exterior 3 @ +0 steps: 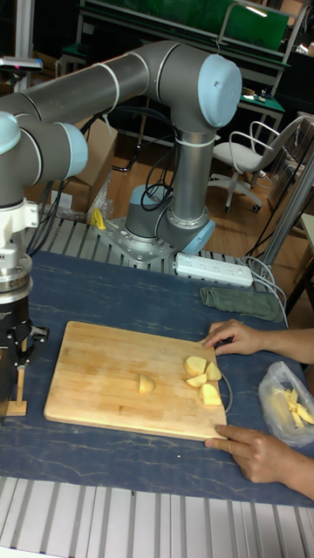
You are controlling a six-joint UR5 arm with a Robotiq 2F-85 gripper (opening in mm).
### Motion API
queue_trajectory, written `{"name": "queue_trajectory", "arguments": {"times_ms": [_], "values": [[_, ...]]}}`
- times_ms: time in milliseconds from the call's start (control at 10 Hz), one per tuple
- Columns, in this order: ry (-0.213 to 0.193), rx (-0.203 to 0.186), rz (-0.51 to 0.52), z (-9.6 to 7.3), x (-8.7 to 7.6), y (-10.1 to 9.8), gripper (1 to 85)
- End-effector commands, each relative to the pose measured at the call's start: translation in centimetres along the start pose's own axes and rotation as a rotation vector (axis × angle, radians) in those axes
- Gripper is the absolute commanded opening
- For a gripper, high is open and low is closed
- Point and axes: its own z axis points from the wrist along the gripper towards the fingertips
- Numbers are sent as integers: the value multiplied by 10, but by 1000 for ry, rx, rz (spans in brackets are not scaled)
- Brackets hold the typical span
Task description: Chop the potatoes
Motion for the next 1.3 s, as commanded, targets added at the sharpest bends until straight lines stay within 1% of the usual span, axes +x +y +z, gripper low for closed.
{"name": "queue_trajectory", "arguments": {"times_ms": [0,300,500,700,1100,1200], "values": [[-7,0,17,1,-2,3,307],[-7,3,15,1,-2,2,307],[9,7,11,1,2,2,293],[34,27,9,1,9,-3,283],[48,57,12,2,13,-8,263],[48,57,13,1,13,-7,260]]}}
